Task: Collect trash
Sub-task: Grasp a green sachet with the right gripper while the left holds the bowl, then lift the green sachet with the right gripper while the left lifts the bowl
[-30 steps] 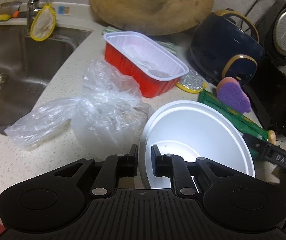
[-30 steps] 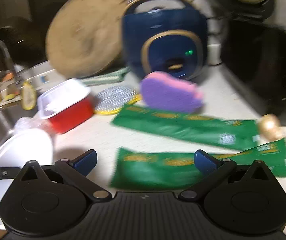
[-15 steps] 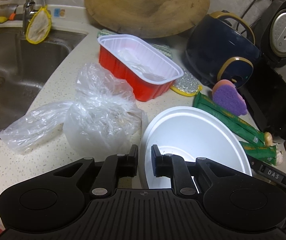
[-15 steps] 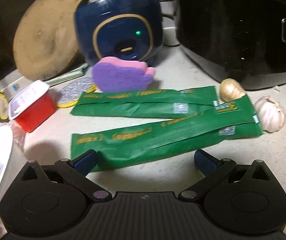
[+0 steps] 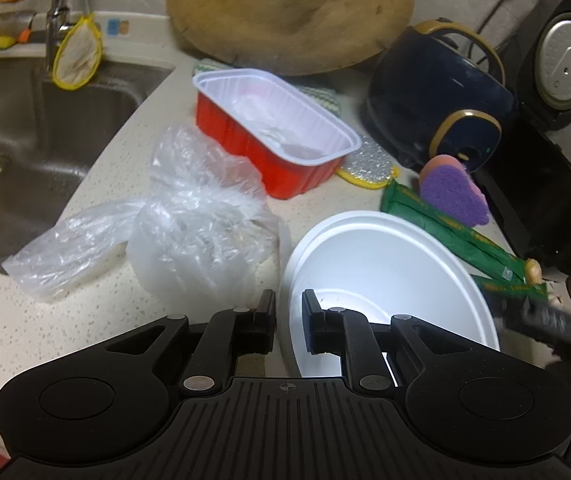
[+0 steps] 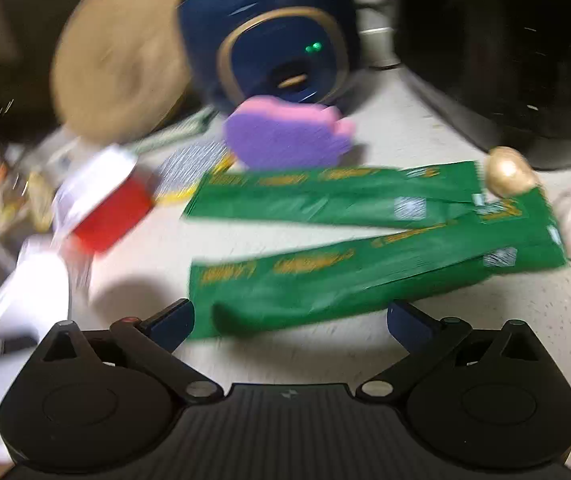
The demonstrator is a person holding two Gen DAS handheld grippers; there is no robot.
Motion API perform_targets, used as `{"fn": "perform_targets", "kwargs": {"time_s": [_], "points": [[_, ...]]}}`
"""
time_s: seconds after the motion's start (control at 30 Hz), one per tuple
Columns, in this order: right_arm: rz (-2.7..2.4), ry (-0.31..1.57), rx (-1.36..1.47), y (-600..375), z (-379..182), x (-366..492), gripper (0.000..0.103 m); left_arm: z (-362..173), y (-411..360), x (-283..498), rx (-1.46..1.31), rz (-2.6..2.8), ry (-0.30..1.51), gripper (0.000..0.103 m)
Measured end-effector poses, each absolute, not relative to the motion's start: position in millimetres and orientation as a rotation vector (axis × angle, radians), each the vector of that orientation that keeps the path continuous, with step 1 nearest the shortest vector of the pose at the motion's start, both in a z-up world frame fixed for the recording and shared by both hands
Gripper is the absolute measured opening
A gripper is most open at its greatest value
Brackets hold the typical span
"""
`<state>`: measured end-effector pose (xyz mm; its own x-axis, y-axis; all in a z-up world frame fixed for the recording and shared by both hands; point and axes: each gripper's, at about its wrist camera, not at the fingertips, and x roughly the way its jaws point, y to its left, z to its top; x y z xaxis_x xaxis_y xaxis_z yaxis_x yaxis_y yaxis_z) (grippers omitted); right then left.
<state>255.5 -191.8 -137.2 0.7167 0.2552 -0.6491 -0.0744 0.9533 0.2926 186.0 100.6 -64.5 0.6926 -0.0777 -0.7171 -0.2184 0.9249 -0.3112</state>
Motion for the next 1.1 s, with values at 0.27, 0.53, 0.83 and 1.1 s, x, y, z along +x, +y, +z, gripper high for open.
{"fn": "perform_targets", "kwargs": {"time_s": [0.27,0.53,0.83,1.1], "points": [[-0.079,0.738,0.288,-192.3,-137.6,293.1,0.093,-60.0,96.6,179.9,-0.381,0.077,0.801,0.016],[0.139,0.727,0.136,-173.7,-136.0,276.2,0.044,-61.2,98.4,176.9,-0.389,0.076,0.804,0.016],[0.202,0.723,-0.005,-177.1,-127.9,249.9,0.035,-63.9,93.0,179.3,-0.39,0.039,0.829,0.015],[0.078,0.712,-0.003,-193.5,-126.6,256.9,0.061,-67.6,87.2,181.6,-0.386,0.03,0.847,0.015]]}}
